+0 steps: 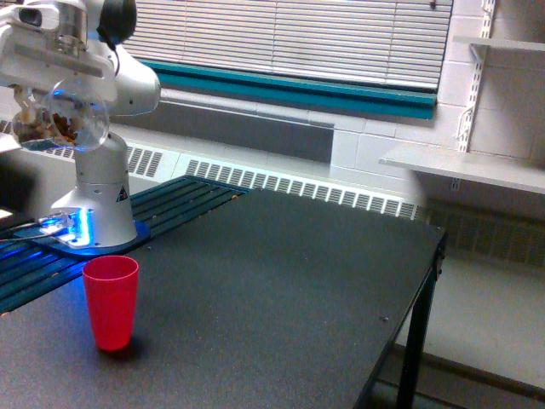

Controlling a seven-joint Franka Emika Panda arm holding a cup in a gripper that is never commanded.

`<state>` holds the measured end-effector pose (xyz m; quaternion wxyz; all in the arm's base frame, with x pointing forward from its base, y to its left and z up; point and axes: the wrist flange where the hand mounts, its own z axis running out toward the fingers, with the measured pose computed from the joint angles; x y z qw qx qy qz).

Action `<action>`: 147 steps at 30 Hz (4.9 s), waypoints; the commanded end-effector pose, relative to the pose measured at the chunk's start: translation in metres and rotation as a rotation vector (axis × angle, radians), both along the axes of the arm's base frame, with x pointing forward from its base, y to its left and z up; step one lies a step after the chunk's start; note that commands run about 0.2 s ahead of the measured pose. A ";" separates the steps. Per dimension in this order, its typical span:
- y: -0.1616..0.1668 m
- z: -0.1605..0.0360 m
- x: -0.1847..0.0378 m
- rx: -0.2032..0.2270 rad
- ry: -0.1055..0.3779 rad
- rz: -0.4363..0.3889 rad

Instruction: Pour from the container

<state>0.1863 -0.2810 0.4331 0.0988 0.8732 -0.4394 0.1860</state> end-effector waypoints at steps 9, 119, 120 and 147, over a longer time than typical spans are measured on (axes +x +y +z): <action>-0.002 -0.017 -0.009 0.008 0.059 -0.011; -0.012 -0.055 0.043 -0.124 0.326 0.030; -0.012 -0.055 0.043 -0.125 0.327 0.032; -0.010 -0.043 0.048 -0.160 0.357 0.080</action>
